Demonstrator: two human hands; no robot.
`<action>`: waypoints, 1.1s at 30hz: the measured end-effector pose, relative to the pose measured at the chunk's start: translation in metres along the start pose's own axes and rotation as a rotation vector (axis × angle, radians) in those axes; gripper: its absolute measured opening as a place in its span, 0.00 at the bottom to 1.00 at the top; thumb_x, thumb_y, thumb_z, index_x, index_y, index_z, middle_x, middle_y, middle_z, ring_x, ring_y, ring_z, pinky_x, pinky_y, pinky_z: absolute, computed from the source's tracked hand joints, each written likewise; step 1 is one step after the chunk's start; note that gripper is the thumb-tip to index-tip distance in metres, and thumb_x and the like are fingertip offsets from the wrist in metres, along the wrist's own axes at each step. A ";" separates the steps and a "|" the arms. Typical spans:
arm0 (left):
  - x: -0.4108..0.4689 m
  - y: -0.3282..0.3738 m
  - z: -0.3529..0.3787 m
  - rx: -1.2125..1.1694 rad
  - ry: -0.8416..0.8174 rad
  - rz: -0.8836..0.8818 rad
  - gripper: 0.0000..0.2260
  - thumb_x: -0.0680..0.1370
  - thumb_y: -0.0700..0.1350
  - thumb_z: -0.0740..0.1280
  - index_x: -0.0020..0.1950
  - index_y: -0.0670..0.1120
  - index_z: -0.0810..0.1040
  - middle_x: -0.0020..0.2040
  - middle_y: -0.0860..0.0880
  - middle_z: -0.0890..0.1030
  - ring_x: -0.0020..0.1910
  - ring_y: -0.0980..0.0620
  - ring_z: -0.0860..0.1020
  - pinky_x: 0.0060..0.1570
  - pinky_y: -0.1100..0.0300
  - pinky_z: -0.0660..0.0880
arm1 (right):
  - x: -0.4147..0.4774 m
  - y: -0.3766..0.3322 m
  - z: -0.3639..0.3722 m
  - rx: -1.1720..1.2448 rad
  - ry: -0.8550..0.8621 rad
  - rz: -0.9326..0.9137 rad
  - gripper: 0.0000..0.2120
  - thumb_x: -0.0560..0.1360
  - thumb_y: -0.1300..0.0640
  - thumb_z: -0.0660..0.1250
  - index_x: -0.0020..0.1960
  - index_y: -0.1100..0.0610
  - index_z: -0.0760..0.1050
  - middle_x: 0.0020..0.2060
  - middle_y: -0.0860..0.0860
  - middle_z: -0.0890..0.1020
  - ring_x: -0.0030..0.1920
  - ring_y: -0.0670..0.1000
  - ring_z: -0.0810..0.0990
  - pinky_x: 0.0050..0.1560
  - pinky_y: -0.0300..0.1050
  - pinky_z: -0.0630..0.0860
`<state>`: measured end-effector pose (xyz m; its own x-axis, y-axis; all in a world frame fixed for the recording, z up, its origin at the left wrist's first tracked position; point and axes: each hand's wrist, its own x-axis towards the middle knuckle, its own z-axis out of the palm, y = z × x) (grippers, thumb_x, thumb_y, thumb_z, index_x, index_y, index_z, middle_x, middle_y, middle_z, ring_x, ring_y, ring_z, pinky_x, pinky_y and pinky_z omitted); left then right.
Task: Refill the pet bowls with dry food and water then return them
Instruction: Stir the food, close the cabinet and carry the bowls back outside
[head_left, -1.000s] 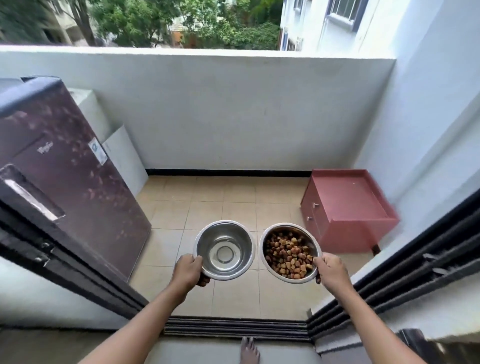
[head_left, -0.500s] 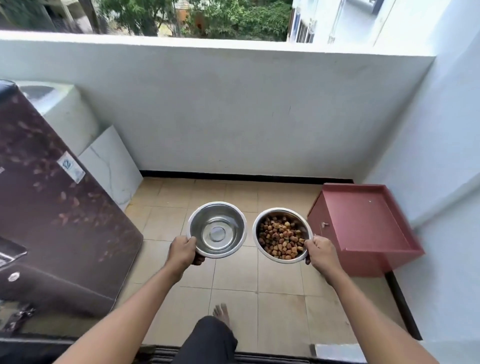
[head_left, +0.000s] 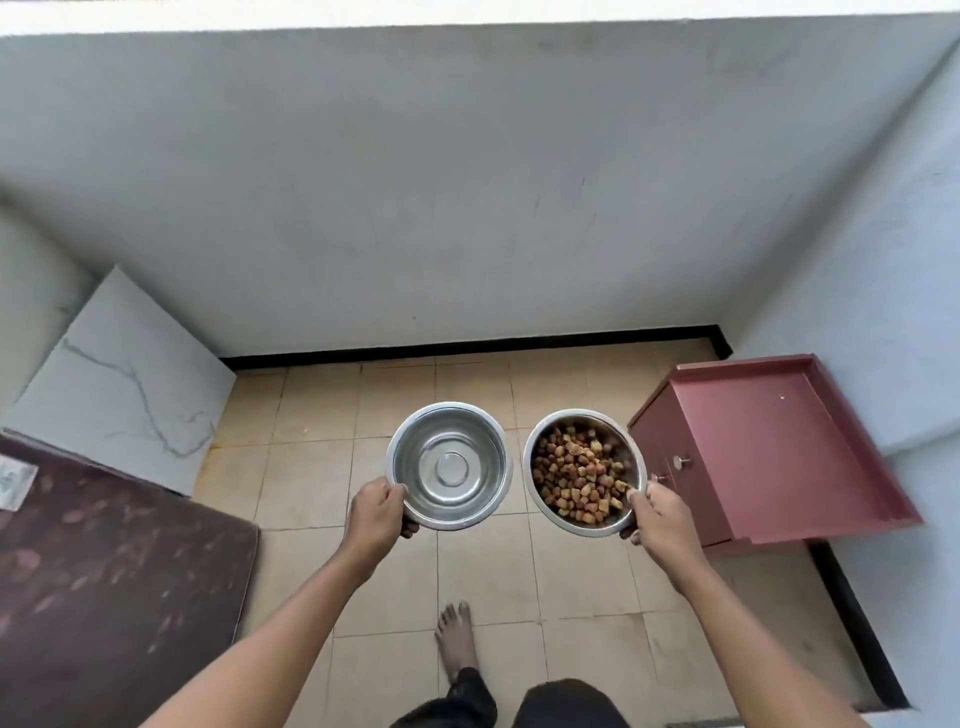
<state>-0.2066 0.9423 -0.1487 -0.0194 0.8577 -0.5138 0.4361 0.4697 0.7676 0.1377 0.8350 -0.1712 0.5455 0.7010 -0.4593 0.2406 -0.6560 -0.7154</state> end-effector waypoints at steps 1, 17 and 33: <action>0.013 0.004 0.002 0.007 -0.004 -0.003 0.11 0.78 0.36 0.57 0.37 0.39 0.74 0.29 0.41 0.79 0.27 0.47 0.77 0.30 0.54 0.75 | 0.010 -0.005 0.004 0.012 0.002 0.016 0.13 0.84 0.59 0.62 0.43 0.65 0.73 0.36 0.57 0.81 0.30 0.51 0.80 0.32 0.48 0.78; 0.290 -0.042 0.126 -0.007 -0.010 -0.124 0.11 0.83 0.40 0.58 0.45 0.36 0.74 0.34 0.41 0.77 0.32 0.49 0.74 0.32 0.57 0.72 | 0.291 0.046 0.115 -0.030 0.097 0.179 0.11 0.86 0.60 0.61 0.47 0.66 0.73 0.39 0.62 0.83 0.32 0.53 0.82 0.31 0.43 0.79; 0.605 -0.247 0.335 -0.033 0.000 -0.216 0.08 0.83 0.39 0.59 0.50 0.37 0.76 0.35 0.41 0.77 0.32 0.50 0.74 0.29 0.61 0.72 | 0.613 0.250 0.311 -0.098 0.034 0.241 0.10 0.85 0.57 0.61 0.52 0.63 0.75 0.41 0.60 0.85 0.37 0.60 0.87 0.40 0.62 0.86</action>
<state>-0.0246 1.2751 -0.7778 -0.1096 0.7363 -0.6677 0.3925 0.6492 0.6515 0.2826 1.1879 -0.7952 0.6227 0.5123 -0.5914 0.1761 -0.8282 -0.5320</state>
